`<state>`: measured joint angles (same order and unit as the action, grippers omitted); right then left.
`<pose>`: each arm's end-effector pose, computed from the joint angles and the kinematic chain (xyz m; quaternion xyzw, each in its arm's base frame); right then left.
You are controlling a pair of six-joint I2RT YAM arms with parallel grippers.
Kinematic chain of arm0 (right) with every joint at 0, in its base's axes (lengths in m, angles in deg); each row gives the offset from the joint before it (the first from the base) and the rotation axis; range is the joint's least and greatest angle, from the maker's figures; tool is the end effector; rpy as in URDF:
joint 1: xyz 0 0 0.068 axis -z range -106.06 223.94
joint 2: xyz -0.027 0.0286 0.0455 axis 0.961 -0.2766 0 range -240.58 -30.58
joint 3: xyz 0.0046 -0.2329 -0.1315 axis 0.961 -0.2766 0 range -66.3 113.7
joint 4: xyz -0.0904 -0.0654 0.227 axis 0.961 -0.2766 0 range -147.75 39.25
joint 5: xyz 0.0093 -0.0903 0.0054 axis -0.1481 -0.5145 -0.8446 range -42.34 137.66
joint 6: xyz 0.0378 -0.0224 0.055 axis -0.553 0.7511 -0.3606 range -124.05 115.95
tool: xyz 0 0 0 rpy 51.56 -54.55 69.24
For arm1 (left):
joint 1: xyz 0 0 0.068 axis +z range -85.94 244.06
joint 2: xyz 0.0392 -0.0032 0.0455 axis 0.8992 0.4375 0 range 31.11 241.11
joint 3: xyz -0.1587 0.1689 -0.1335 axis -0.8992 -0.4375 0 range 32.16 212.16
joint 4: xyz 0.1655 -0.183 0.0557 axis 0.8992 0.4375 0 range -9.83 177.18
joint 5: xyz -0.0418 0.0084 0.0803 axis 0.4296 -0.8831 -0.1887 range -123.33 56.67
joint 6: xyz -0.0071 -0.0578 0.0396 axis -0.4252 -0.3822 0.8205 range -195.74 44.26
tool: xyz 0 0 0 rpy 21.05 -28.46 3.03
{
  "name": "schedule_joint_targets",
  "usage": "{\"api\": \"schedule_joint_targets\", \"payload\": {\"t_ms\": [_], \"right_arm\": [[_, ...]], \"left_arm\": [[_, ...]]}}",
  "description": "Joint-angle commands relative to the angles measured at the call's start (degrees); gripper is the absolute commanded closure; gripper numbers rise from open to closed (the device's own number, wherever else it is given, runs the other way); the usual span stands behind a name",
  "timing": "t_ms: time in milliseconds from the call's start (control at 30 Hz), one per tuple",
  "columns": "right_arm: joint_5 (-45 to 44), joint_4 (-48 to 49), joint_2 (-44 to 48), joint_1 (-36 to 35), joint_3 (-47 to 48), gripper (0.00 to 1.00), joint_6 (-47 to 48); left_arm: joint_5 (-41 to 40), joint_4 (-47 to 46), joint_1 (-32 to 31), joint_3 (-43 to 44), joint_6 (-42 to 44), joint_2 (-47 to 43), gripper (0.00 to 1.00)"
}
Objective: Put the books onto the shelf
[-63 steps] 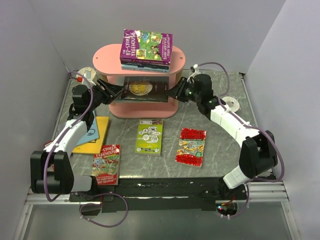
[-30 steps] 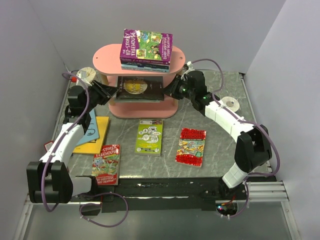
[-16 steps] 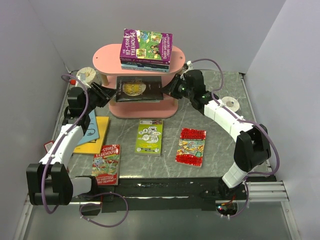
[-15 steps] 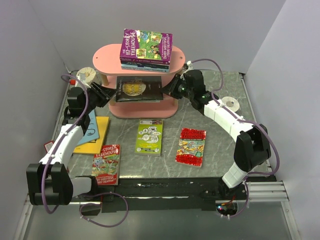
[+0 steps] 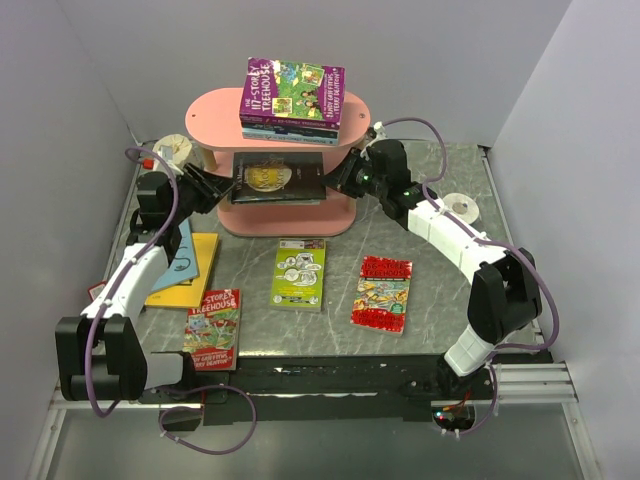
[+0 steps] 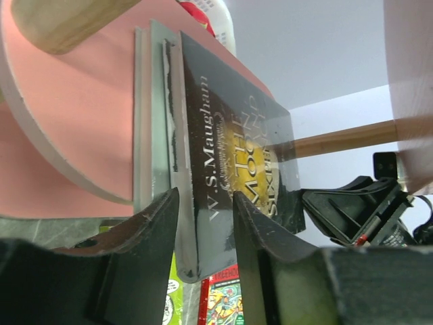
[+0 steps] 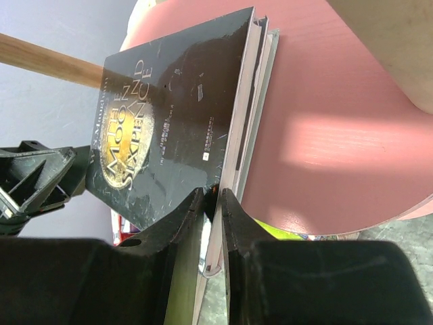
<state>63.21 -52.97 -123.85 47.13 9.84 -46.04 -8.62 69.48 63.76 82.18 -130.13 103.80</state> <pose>0.3501 0.1941 0.3166 0.0293 0.8116 0.4148 0.4103 0.3074 -0.0258 0.2985 -0.2251 0.7373 -0.4301 0.4698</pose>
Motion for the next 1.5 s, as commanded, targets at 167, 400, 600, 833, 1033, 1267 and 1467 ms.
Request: {"api": "schedule_joint_targets", "payload": {"t_ms": [167,400,600,833,1033,1267,1467], "right_arm": [[4.66,5.03,-1.82,-4.57,4.81,0.77,3.94],[4.75,4.68,-2.53,-5.27,6.21,0.77,4.03],[4.75,4.94,-2.44,-5.8,6.13,0.77,4.03],[5.28,7.84,-0.33,-6.06,2.0,0.77,2.63],[6.6,10.21,0.72,-6.5,-0.55,0.76,0.96],[7.48,12.67,1.78,-6.85,-3.36,0.76,-0.98],[7.56,13.38,2.66,-6.94,-5.03,0.76,-1.33]], "left_arm": [[1.92,-3.01,0.21,2.8,-0.72,-0.18,0.61],[3.24,-3.8,0.21,3.33,-1.33,1.14,0.65],[2.8,-3.01,0.21,3.94,-1.24,1.23,0.63],[1.75,-3.01,0.21,4.03,-1.59,0.18,0.61],[1.48,-2.84,0.21,4.74,-1.86,1.32,0.61],[2.45,-3.28,2.49,5.18,-2.47,2.63,0.62],[3.24,-4.86,2.58,3.86,-3.18,2.37,0.62]]}}
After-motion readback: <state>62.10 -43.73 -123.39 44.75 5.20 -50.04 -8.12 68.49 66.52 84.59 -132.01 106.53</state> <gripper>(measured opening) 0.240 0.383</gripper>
